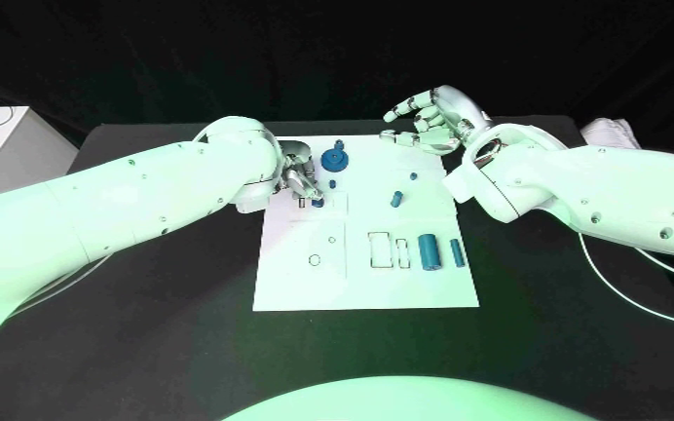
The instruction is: Assemble the parts on the task board
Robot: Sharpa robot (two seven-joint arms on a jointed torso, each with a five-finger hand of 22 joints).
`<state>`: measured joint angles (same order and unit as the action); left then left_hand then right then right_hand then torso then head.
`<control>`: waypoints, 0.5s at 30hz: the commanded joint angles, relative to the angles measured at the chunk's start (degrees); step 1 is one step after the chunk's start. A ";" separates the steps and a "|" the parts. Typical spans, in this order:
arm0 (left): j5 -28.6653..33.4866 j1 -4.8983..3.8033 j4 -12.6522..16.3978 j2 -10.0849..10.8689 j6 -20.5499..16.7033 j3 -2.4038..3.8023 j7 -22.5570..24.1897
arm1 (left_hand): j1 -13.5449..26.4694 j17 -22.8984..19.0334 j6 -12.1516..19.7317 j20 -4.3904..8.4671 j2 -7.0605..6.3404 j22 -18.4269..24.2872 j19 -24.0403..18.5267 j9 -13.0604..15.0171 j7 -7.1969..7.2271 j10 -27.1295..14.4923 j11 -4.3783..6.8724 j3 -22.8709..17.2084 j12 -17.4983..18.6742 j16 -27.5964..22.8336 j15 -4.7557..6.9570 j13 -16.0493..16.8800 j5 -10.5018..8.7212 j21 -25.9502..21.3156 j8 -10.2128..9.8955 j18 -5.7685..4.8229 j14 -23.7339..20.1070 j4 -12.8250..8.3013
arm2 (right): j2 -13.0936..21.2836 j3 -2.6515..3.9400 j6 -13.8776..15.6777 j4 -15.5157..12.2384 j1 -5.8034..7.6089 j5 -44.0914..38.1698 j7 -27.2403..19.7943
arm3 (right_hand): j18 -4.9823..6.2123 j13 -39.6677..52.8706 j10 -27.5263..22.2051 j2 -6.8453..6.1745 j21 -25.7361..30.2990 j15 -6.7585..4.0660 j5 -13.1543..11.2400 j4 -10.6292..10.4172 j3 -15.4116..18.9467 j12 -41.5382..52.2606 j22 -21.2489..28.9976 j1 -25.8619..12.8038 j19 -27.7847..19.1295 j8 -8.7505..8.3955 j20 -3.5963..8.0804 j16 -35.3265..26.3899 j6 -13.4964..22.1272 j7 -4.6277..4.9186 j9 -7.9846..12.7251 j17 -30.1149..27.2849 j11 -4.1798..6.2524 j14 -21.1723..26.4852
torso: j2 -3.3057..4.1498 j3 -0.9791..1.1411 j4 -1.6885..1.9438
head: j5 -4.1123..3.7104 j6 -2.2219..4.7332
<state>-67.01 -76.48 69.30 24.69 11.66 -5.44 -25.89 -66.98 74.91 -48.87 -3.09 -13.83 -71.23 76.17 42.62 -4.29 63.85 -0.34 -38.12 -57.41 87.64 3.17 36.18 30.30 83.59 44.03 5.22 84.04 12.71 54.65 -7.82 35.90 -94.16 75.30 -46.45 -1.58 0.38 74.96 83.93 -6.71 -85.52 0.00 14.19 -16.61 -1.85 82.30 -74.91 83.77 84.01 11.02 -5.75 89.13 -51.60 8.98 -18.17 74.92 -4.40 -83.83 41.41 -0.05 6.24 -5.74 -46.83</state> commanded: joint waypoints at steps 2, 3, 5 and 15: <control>1.07 0.14 0.18 -0.54 1.20 -0.07 0.45 | 0.20 9.23 -0.45 -0.04 0.46 0.12 -0.19 -0.03 -0.12 0.09 0.25 -11.93 -0.13 0.00 0.08 0.04 0.14 0.01 0.26 -0.93 3.84 -12.39 | 0.06 0.02 -0.57 -0.13 -0.03 -0.15 -0.26 | 0.80 8.57 -0.27 0.03 0.25 0.09 -0.21 0.04 -0.37 -0.04 -12.14 -0.62 3.86 0.09 -0.22 -0.24 -0.09 0.22 0.08 12.61 0.03 -5.54 | 0.03 -0.03 -0.03 | -0.02 -0.03; 1.09 0.14 0.16 -0.57 1.18 -0.07 0.45 | 0.25 9.25 -0.45 -0.05 0.46 0.12 -0.20 -0.01 -0.12 0.11 0.25 -11.89 -0.14 0.00 0.08 0.06 0.13 0.00 0.25 -0.93 3.85 -12.36 | 0.07 0.02 -0.57 -0.14 -0.03 -0.15 -0.26 | 0.80 8.57 -0.27 0.03 0.25 0.09 -0.21 0.04 -0.37 -0.04 -12.14 -0.62 3.86 0.09 -0.22 -0.24 -0.09 0.22 0.08 12.61 0.03 -5.54 | 0.04 -0.03 -0.02 | -0.04 -0.03; 1.15 0.14 0.08 -0.67 1.07 -0.07 0.43 | 0.32 9.25 -0.45 -0.06 0.47 0.06 -0.16 0.01 -0.12 0.14 0.24 -11.82 -0.17 0.00 0.07 0.10 0.11 0.02 0.23 -0.95 3.85 -12.30 | 0.09 0.02 -0.56 -0.16 -0.03 -0.15 -0.26 | 0.80 8.57 -0.27 0.03 0.25 0.09 -0.21 0.04 -0.37 -0.04 -12.14 -0.62 3.86 0.09 -0.22 -0.24 -0.09 0.22 0.08 12.61 0.03 -5.54 | 0.06 0.00 0.01 | -0.09 0.05; 1.66 0.16 -0.37 -1.02 0.67 -0.11 0.26 | 1.00 9.37 -0.35 -0.15 0.74 0.14 -0.24 0.35 -0.02 0.56 0.29 -10.89 -0.33 0.03 0.03 0.41 -0.21 -0.08 0.13 -0.94 3.89 -11.72 | 0.16 0.02 -0.49 -0.24 -0.03 -0.15 -0.29 | 0.80 8.57 -0.27 0.03 0.25 0.09 -0.21 0.04 -0.37 -0.04 -12.14 -0.62 3.86 0.09 -0.22 -0.24 -0.09 0.22 0.08 12.61 0.03 -5.54 | 0.03 -0.04 0.02 | -0.15 -0.17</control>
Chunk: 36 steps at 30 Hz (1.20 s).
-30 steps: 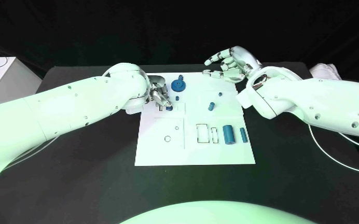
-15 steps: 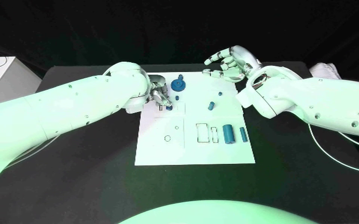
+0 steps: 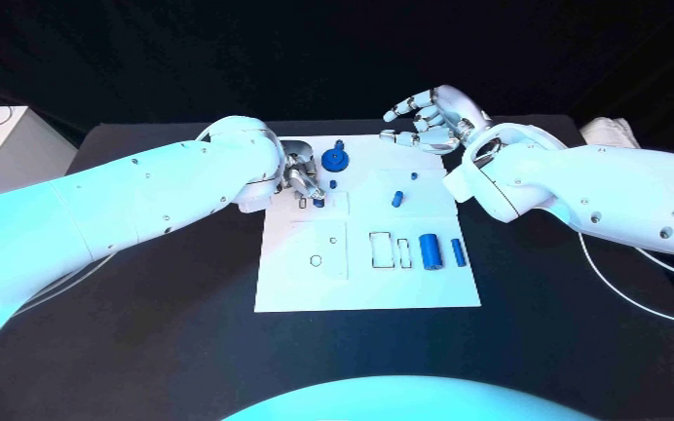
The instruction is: Assemble the parts on the task board
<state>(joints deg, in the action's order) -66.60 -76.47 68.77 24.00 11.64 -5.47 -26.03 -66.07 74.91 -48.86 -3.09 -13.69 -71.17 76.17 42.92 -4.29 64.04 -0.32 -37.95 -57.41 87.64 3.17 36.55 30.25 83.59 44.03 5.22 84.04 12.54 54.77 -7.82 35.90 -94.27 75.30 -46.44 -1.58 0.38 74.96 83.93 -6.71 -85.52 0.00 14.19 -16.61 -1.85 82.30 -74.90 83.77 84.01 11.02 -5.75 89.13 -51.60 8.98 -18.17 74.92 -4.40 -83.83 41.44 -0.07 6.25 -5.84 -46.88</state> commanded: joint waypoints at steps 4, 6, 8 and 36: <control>1.46 0.16 0.12 -0.38 0.78 -0.09 0.30 | 0.32 9.41 -0.31 -0.17 0.68 0.02 -0.21 0.19 0.06 0.53 0.31 -10.64 -0.39 0.04 0.04 0.19 -0.21 -0.09 0.12 -0.95 3.91 -11.34 | 0.08 0.02 -0.47 -0.15 -0.03 -0.15 -0.32 | 0.82 8.42 -0.38 0.00 0.37 0.07 -0.29 0.15 -0.71 -0.17 -12.09 -0.91 3.84 0.10 -0.20 -0.28 -0.04 0.21 0.16 12.55 0.05 -5.53 | 0.00 -0.02 0.00 | -0.05 -0.17; 1.57 0.16 0.09 -0.41 0.83 -0.09 0.24 | 0.59 9.49 -0.26 -0.18 0.66 0.00 -0.19 0.34 0.14 0.68 0.36 -10.22 -0.45 0.07 0.06 0.32 -0.24 -0.12 0.12 -0.96 3.94 -11.14 | 0.08 0.02 -0.46 -0.15 -0.03 -0.14 -0.35 | 0.82 8.42 -0.38 0.00 0.37 0.07 -0.29 0.15 -0.71 -0.17 -12.09 -0.91 3.84 0.10 -0.20 -0.28 -0.04 0.21 0.16 12.55 0.05 -5.53 | -0.01 -0.02 0.00 | -0.07 -0.17; 1.66 0.16 0.07 -0.42 0.85 -0.10 0.21 | 0.76 9.50 -0.24 -0.17 0.66 0.05 -0.23 0.45 0.21 0.79 0.40 -9.88 -0.49 0.07 0.08 0.40 -0.26 -0.17 0.12 -0.95 3.94 -11.00 | 0.09 0.02 -0.45 -0.16 -0.03 -0.14 -0.37 | 0.82 8.42 -0.38 0.00 0.37 0.07 -0.29 0.15 -0.71 -0.17 -12.09 -0.91 3.84 0.10 -0.20 -0.28 -0.04 0.21 0.16 12.55 0.05 -5.53 | -0.02 -0.03 -0.01 | -0.07 -0.20; 2.08 0.16 -0.18 -0.16 -0.23 -0.10 -0.09 | 4.78 9.63 -1.92 0.35 1.00 0.26 0.05 0.73 1.32 1.42 1.11 4.11 -0.95 -0.07 0.68 1.91 -1.18 -0.92 -2.41 -0.99 3.97 -3.41 | 0.25 0.02 -0.20 -0.30 -0.02 0.06 -0.62 | 0.94 8.18 -0.61 -0.03 0.87 0.07 -0.28 0.14 -0.76 -0.45 -11.79 -0.96 3.62 0.10 -0.20 -0.49 -0.01 0.21 0.17 12.11 0.05 -5.41 | -0.03 -0.01 0.02 | -0.28 -0.16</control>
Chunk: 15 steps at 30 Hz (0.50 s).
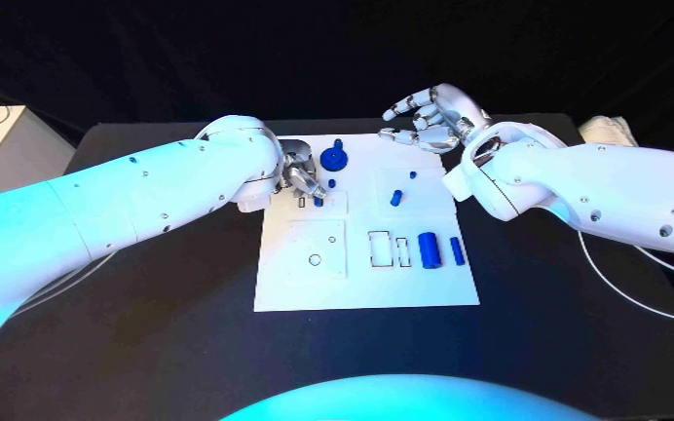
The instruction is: Assemble the parts on the task board
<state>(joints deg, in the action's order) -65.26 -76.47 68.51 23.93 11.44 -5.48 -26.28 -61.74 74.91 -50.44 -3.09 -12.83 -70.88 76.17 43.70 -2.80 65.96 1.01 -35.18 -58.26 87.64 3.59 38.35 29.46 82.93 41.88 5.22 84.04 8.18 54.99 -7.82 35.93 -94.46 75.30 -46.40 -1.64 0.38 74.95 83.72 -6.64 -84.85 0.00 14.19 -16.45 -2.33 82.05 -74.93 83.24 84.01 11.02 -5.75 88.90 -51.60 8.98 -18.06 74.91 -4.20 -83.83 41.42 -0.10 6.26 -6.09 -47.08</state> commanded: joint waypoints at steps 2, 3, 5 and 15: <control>0.75 0.15 0.00 -0.05 -0.23 -0.09 0.12 | 0.55 9.58 -0.50 0.34 0.14 0.10 -0.01 -0.06 -0.22 -0.56 -0.25 2.62 -0.05 -0.11 0.23 0.15 -0.42 -0.35 -0.52 -0.97 3.95 1.79 | 0.04 0.02 -0.22 -0.11 -0.03 0.04 -0.58 | 0.96 8.12 -0.48 -0.10 0.26 0.07 -0.28 -0.02 -0.28 -0.28 -11.73 -0.45 3.59 0.09 -0.20 -0.30 0.00 0.22 0.06 12.03 -0.16 -5.39 | -0.03 0.01 0.00 | -0.06 0.08; 0.75 0.15 -0.03 -0.03 -0.29 -0.09 0.11 | 0.58 9.59 -0.55 0.34 0.15 0.03 0.06 -0.05 -0.23 -0.54 -0.26 3.13 -0.08 -0.12 0.22 0.22 -0.44 -0.34 -0.61 -0.98 3.95 2.13 | 0.04 0.02 -0.22 -0.12 -0.03 0.05 -0.59 | 0.96 8.12 -0.48 -0.10 0.26 0.07 -0.28 -0.02 -0.28 -0.28 -11.73 -0.45 3.59 0.09 -0.20 -0.30 0.00 0.22 0.06 12.03 -0.16 -5.39 | -0.02 0.01 -0.01 | -0.05 0.08; 0.75 0.15 -0.07 0.01 -0.46 -0.09 0.07 | 0.62 9.61 -0.62 0.33 0.17 0.09 0.03 -0.05 -0.25 -0.57 -0.28 3.85 -0.06 -0.12 0.21 0.26 -0.51 -0.38 -0.76 -0.97 3.95 2.66 | 0.05 0.02 -0.21 -0.13 -0.02 0.07 -0.61 | 0.96 8.12 -0.48 -0.10 0.26 0.07 -0.28 -0.02 -0.28 -0.28 -11.73 -0.45 3.59 0.09 -0.20 -0.30 0.00 0.22 0.06 12.03 -0.16 -5.39 | -0.02 0.01 -0.01 | -0.05 0.08; 0.76 0.16 -0.21 0.15 -1.04 -0.08 -0.10 | 0.67 9.53 -0.84 0.30 0.19 0.13 0.05 0.01 -0.31 -0.65 -0.33 6.19 -0.02 -0.19 0.17 0.41 -0.66 -0.46 -1.21 -0.96 3.92 4.51 | 0.11 0.02 -0.20 -0.14 -0.02 0.10 -0.62 | 0.98 8.07 -0.53 -0.11 0.35 0.07 -0.28 -0.05 -0.28 -0.34 -11.67 -0.52 3.55 0.08 -0.19 -0.35 0.02 0.22 0.07 11.93 -0.16 -5.36 | -0.01 -0.02 -0.01 | -0.17 0.09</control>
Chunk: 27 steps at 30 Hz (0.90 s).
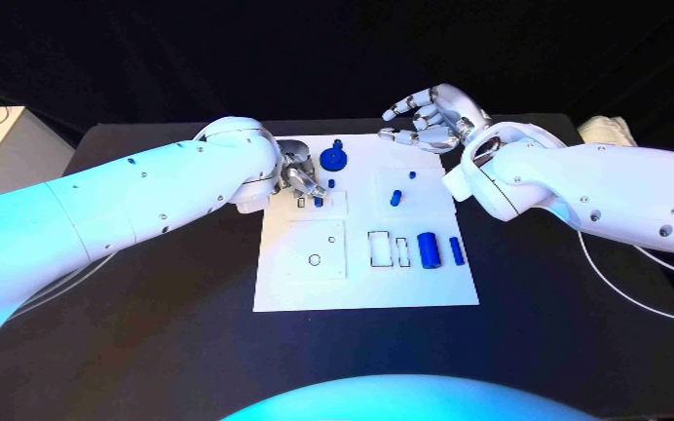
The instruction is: Assemble the parts on the task board
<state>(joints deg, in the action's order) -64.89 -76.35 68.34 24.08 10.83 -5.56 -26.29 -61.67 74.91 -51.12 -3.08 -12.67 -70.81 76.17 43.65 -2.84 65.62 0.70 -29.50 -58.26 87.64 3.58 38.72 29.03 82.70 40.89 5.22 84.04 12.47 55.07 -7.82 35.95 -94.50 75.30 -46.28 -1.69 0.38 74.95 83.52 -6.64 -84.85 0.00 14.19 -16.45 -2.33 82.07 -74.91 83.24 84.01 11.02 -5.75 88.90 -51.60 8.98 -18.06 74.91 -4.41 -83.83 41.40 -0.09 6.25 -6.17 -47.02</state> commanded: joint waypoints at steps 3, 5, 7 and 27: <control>0.39 0.04 -0.14 0.04 -0.52 0.00 -0.15 | 0.60 9.51 -0.19 0.30 0.03 0.09 0.04 0.07 -0.28 -0.36 -0.04 0.97 0.02 -0.21 0.16 0.02 -0.30 -0.25 -0.29 -0.96 3.91 0.62 | 0.03 0.02 -0.21 -0.09 -0.03 -0.02 -0.58 | 0.98 8.07 -0.32 -0.11 0.35 0.07 -0.28 -0.05 -0.28 -0.36 -11.68 -0.52 3.55 0.08 -0.20 -0.35 0.02 0.22 0.07 11.93 0.05 -5.36 | -0.02 -0.05 0.03 | -0.08 0.05; 0.39 0.04 -0.22 0.06 -0.61 0.00 -0.19 | 0.59 9.49 -0.19 0.29 0.02 0.09 0.04 0.08 -0.29 -0.36 -0.05 1.29 0.01 -0.22 0.16 0.07 -0.37 -0.26 -0.36 -0.96 3.90 0.91 | 0.03 0.02 -0.20 -0.09 -0.03 -0.02 -0.58 | 1.00 8.03 -0.37 -0.10 0.42 0.07 -0.27 -0.09 -0.28 -0.41 -11.64 -0.61 3.52 0.08 -0.20 -0.37 0.04 0.23 0.08 11.90 0.04 -5.35 | -0.05 -0.06 0.02 | -0.08 0.07; 0.39 0.04 -0.27 0.10 -0.73 0.00 -0.22 | 0.57 9.50 -0.22 0.28 -0.03 0.09 0.04 0.10 -0.31 -0.38 -0.06 1.79 0.01 -0.23 0.14 0.11 -0.60 -0.28 -0.46 -0.96 3.90 1.37 | 0.04 0.02 -0.18 -0.08 -0.03 -0.01 -0.59 | 1.00 8.03 -0.37 -0.10 0.42 0.07 -0.27 -0.09 -0.28 -0.41 -11.64 -0.61 3.52 0.08 -0.20 -0.37 0.04 0.23 0.08 11.90 0.04 -5.35 | -0.04 -0.06 0.02 | -0.08 0.08; 1.97 0.23 0.07 0.72 -3.43 0.04 0.21 | 4.05 9.58 -1.05 0.00 2.16 -0.11 0.23 0.71 -0.53 -0.32 -0.32 10.81 -0.21 -0.35 -0.10 0.97 -21.61 -0.42 -2.08 -0.97 3.93 4.40 | -0.02 0.02 -0.21 0.06 -0.03 0.12 -0.64 | 1.00 8.00 -0.38 0.03 0.44 0.08 -0.24 -0.22 -0.27 -0.43 -11.64 -1.20 3.52 0.07 -0.20 -0.40 0.09 0.24 0.10 11.86 0.03 -5.34 | -0.07 -0.05 0.03 | -0.14 0.07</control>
<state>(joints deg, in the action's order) -64.21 -76.17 68.19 24.79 8.82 -5.55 -26.50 -57.91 74.91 -51.73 -3.08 -10.50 -70.83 76.17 44.33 -3.46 65.42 0.50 -18.84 -58.25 87.64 3.58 39.71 7.84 82.47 39.00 5.23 84.04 16.91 55.07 -7.82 35.97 -94.41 75.30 -46.14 -1.71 0.38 74.95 83.52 -6.71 -84.63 0.00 14.19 -16.45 -2.33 81.86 -74.95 82.56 84.01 11.02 -5.75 88.68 -51.60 8.98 -18.01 74.95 -4.41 -83.83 41.38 -0.13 6.26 -6.29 -46.94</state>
